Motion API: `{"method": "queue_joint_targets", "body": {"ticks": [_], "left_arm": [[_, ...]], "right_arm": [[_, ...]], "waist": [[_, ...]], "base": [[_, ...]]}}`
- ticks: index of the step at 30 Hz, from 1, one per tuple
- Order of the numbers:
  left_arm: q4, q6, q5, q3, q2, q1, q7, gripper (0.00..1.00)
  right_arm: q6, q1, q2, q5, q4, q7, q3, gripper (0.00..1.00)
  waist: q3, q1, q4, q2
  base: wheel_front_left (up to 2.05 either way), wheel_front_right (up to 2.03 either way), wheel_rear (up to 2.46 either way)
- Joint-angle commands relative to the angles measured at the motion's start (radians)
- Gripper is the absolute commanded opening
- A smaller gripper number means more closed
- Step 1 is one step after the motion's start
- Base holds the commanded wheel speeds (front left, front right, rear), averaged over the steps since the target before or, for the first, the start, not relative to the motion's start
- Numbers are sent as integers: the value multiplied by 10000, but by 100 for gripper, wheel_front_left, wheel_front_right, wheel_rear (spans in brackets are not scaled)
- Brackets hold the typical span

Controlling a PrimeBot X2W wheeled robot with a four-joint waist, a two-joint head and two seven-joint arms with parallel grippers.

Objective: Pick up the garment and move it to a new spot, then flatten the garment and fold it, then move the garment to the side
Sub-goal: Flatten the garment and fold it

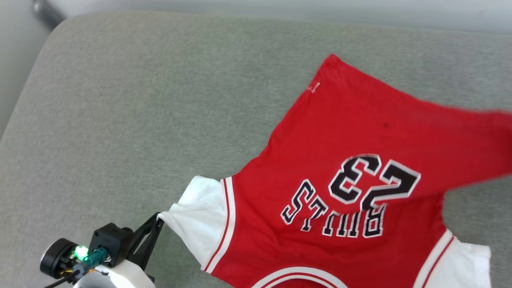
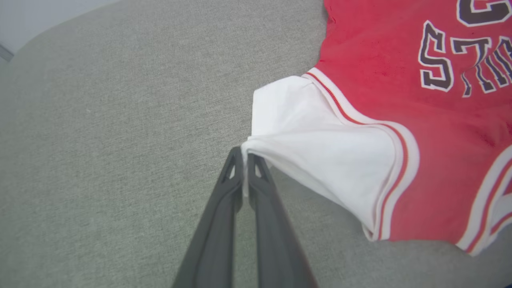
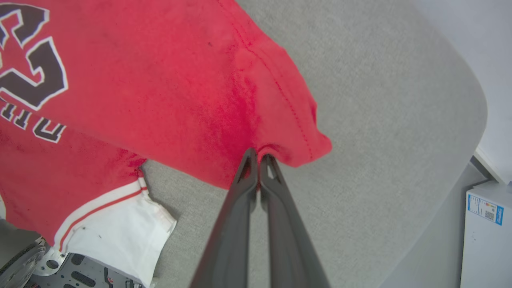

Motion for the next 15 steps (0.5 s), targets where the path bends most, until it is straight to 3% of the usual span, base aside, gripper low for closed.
{"method": "queue_joint_targets", "body": {"ticks": [1,9,12,15], "left_arm": [[-21,74,-60,50,46,143,-85,0],[-60,191,-304,145,251,483,-197,0],[-33,169,-329,158,229,533,-217,0],[12,176,-389,184,142,596,-252,0]], "right_arm": [[-7,554,-168,122,-92,-149,54,0],[-7,4383,-1133,851,-532,-1542,302,0],[-7,5805,-1183,1074,-443,-2108,458,0],[-7,6938,-798,1139,-170,-2821,416,0]], "waist": [[-323,1,-384,0],[-586,1,-964,0],[-625,1,-1060,0],[-627,1,-1138,0]], "base": [[0,0,0],[0,0,0],[0,0,0],[0,0,0]]}}
